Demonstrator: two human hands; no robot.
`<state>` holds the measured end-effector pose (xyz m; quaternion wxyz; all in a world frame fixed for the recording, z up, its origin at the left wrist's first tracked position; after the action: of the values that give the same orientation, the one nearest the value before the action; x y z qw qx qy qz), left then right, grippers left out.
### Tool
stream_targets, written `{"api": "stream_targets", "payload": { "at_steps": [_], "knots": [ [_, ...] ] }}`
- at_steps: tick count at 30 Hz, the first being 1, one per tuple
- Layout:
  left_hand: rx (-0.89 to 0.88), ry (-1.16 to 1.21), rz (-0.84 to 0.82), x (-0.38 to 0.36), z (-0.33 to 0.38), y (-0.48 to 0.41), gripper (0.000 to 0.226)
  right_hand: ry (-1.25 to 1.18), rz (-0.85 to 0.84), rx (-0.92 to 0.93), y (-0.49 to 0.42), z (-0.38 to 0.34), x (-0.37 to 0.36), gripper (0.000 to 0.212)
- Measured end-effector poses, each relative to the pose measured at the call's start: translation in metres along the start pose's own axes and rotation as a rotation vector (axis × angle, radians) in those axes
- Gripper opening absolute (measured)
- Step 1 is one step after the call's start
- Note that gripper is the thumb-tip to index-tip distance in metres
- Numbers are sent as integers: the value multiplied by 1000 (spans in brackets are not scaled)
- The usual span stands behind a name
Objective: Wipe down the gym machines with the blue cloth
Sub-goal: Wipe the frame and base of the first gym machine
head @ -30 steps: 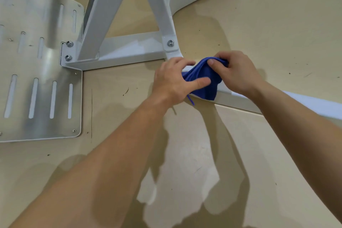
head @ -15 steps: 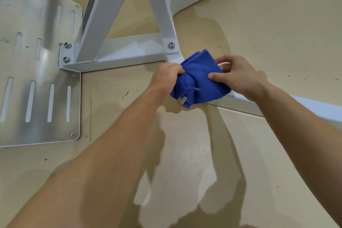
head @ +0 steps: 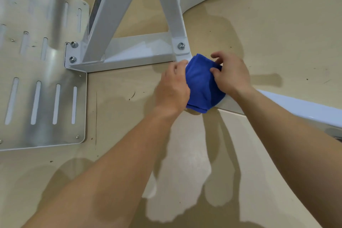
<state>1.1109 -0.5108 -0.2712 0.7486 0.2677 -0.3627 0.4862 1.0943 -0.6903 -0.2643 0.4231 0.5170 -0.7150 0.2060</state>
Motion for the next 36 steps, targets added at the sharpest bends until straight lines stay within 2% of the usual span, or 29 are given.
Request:
{"api": "stream_targets", "payload": {
  "at_steps": [1,3,5,8,11,14,19,24,28,32,36],
  "knots": [
    [-127,-126,29,-1,7,-2,60,81,72,34,3,-2,0,35],
    [-354,-361,-40,-12,16,-6,55,143,190,80,10,-2,1,28],
    [-471,-508,-133,-22,6,-12,57,170,154,114,21,3,-6,31],
    [-628,-657,-124,-25,-11,-17,63,529,9,285,47,11,-28,60],
    [-767,-747,-106,-29,-15,-25,61,768,11,343,52,13,-40,75],
    [-816,-789,-62,-21,-19,-45,58,823,45,310,40,-11,-52,74],
    [-841,-866,-61,-15,-23,-57,58,834,1,280,31,-31,-66,81],
    [-828,-838,1,-28,-11,-37,55,909,-12,410,40,-6,-53,78],
    [-879,-804,123,-56,32,-2,53,953,-12,445,58,38,-22,67],
    [-845,-718,103,-85,75,16,49,964,4,367,74,73,2,58],
    [-922,-738,107,-66,55,7,51,901,-13,248,68,57,-16,66]
  ]
}}
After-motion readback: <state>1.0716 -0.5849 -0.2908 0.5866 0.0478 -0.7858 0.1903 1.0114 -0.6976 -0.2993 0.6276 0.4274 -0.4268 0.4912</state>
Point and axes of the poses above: each hand's wrist, its own y-axis away from the middle knuckle, its own x-axis out of the back of the hand, z = x × y, the point moved 7 cm from there along -y, towards the middle knuckle, and after that the axes turned 2 degrees about -z, right-handed, at the moved point
